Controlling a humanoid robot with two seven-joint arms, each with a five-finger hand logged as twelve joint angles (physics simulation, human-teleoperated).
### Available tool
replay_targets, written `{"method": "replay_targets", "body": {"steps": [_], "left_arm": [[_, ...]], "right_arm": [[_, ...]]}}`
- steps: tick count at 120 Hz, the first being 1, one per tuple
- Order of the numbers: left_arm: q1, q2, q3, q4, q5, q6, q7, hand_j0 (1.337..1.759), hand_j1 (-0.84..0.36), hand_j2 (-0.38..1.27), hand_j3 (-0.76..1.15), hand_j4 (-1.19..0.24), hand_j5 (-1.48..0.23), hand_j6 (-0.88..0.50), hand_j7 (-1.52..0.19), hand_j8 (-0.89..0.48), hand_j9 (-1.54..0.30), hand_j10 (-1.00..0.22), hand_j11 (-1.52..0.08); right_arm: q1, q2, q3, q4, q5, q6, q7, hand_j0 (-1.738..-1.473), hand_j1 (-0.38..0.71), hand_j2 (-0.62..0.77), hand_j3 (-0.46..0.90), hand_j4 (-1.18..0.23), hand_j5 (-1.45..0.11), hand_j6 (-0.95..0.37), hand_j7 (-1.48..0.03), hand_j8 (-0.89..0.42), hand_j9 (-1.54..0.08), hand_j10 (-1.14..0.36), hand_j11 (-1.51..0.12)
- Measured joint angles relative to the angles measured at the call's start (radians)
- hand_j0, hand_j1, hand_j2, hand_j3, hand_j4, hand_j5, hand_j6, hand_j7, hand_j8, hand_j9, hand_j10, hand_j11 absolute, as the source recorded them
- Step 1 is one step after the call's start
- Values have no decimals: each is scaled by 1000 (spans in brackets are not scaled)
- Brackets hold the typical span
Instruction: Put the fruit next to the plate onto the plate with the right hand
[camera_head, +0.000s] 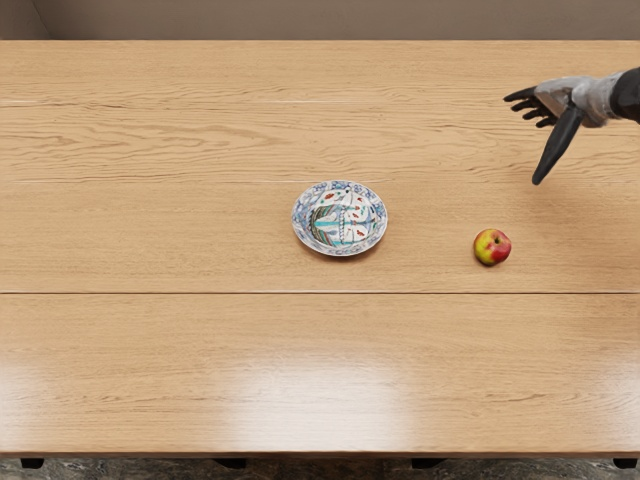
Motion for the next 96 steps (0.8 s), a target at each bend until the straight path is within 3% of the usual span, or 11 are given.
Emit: {"method": "replay_targets", "body": {"steps": [22, 35, 49, 96], "left_arm": [[0, 0, 0, 0, 0, 0, 0, 1658, 349, 0, 0, 0, 0, 0, 0, 0, 0, 0, 0], [0, 0, 0, 0, 0, 0, 0, 1658, 349, 0, 0, 0, 0, 0, 0, 0, 0, 0, 0], [0, 0, 0, 0, 0, 0, 0, 1658, 349, 0, 0, 0, 0, 0, 0, 0, 0, 0, 0], [0, 0, 0, 0, 0, 0, 0, 1658, 349, 0, 0, 0, 0, 0, 0, 0, 0, 0, 0]], "right_arm": [[-2, 26, -1, -8, -3, 0, -9, -1658, -327, -4, 0, -21, -24, -21, -24, -21, -24, -20, -24], [1, 55, -8, -10, -6, 0, -71, -1658, -327, -4, 0, -21, -25, -21, -24, -21, -25, -20, -25], [4, 69, -16, -14, -9, 0, -101, -1658, -327, -4, 0, -21, -25, -21, -24, -21, -25, -20, -24], [39, 110, -76, -2, -73, 0, -117, -1658, -323, -4, 0, -23, -28, -24, -28, -23, -28, -23, -28]]}}
